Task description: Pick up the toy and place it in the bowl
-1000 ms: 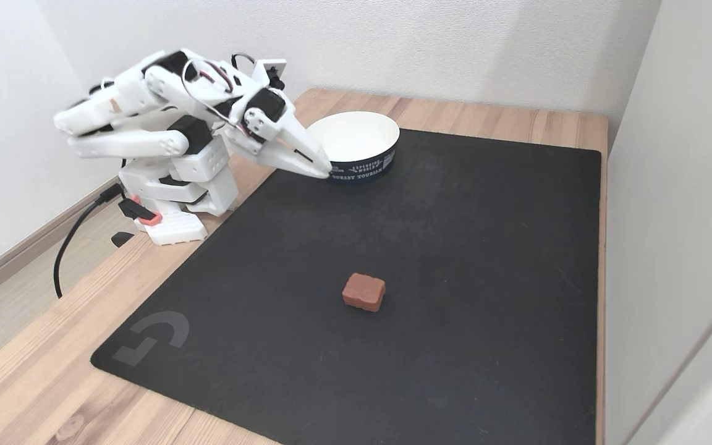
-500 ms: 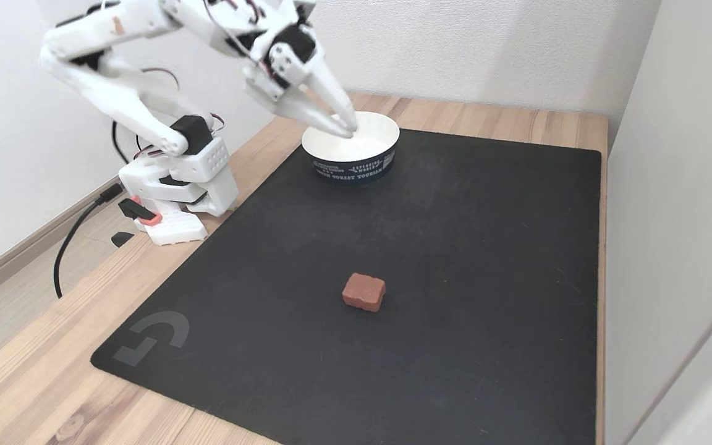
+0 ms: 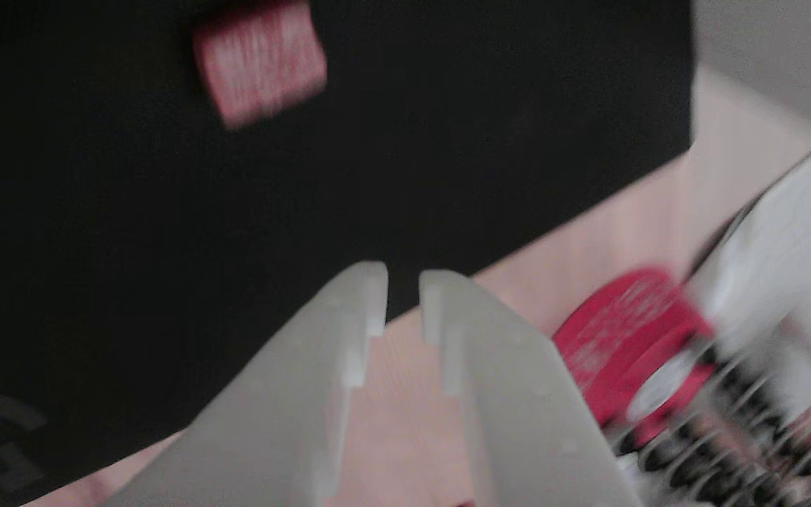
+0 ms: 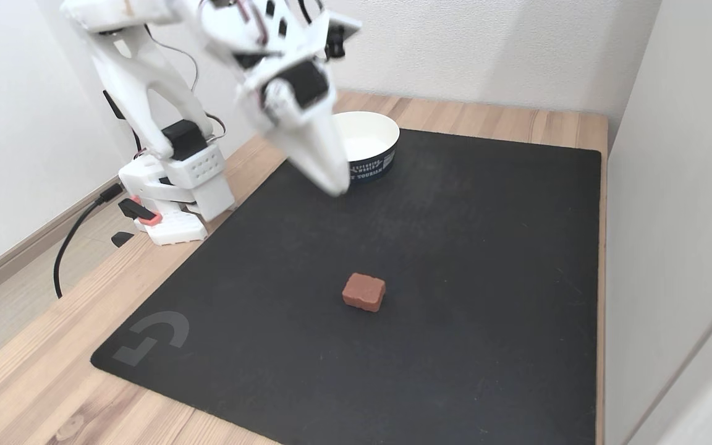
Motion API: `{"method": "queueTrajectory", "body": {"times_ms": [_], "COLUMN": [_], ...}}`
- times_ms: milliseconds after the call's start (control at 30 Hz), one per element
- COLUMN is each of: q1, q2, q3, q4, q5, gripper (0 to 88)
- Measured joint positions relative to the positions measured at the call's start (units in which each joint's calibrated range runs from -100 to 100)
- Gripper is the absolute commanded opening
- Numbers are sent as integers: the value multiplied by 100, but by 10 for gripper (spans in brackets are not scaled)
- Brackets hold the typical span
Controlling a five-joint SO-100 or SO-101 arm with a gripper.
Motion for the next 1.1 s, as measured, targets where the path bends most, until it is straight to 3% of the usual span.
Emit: {"method": "queueTrajectory", "body": {"times_ms": [333,1100], "q1": [616,333], "q2": [1049,2756], "q3": [-803,-1634], "q4": [17,17], "q5": [103,103], "gripper": [22,23]}}
